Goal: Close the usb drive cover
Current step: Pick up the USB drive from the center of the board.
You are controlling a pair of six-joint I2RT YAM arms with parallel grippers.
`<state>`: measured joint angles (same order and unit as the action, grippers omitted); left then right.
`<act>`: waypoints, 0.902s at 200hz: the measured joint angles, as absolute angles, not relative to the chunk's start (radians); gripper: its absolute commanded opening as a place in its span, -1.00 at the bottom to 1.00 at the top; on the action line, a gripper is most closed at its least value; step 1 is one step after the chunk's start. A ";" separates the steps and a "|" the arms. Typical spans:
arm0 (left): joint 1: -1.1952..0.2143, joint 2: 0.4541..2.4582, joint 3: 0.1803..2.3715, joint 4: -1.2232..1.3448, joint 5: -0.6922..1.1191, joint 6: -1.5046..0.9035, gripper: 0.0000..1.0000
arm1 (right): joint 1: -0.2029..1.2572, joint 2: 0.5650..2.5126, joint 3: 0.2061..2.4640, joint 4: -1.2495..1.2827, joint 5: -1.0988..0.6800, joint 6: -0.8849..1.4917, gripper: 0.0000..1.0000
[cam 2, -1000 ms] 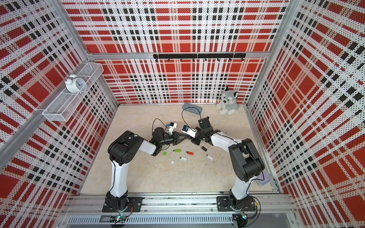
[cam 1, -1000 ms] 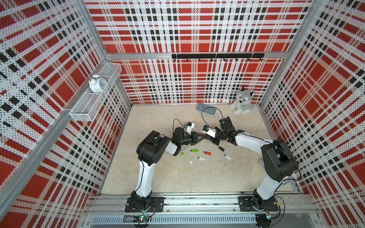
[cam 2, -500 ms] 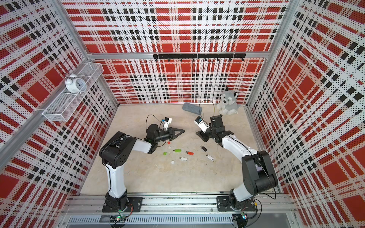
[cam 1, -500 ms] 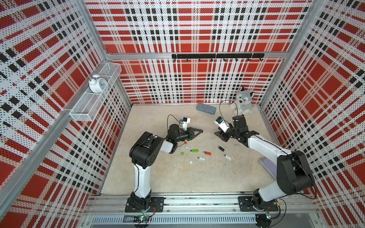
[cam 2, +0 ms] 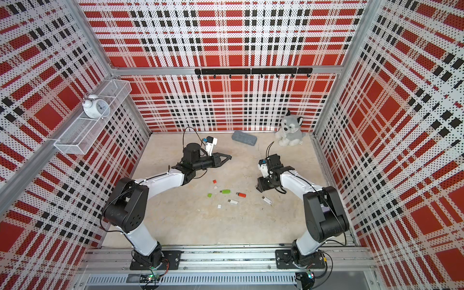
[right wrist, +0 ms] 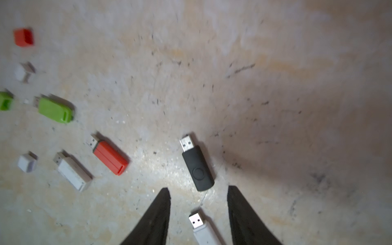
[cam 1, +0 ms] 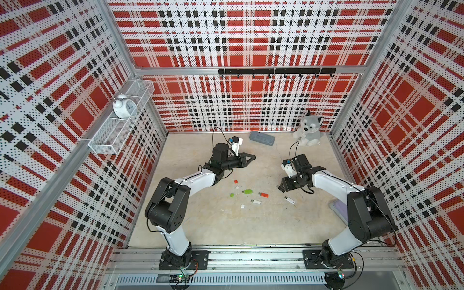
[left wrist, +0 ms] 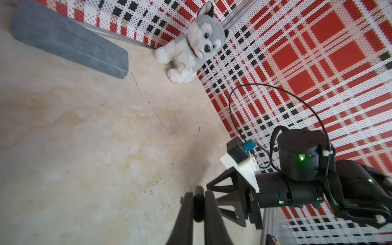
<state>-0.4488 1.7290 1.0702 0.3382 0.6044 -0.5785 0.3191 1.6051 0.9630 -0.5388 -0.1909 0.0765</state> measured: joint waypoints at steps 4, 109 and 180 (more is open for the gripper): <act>-0.451 1.724 1.076 0.319 0.596 -0.565 -1.00 | 0.327 1.613 0.963 -0.546 -0.184 0.079 0.00; -0.464 1.679 1.091 0.068 0.520 -0.382 -1.00 | 0.376 1.758 1.053 -0.601 -0.042 0.013 -0.10; -0.464 1.674 1.103 0.051 0.516 -0.361 -1.00 | 0.397 1.780 1.065 -0.605 -0.027 -0.026 -0.35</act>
<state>-0.4644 1.6745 1.1030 0.0509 0.5156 -0.3614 0.3973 1.7802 1.0653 -0.6052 -0.0269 -0.0257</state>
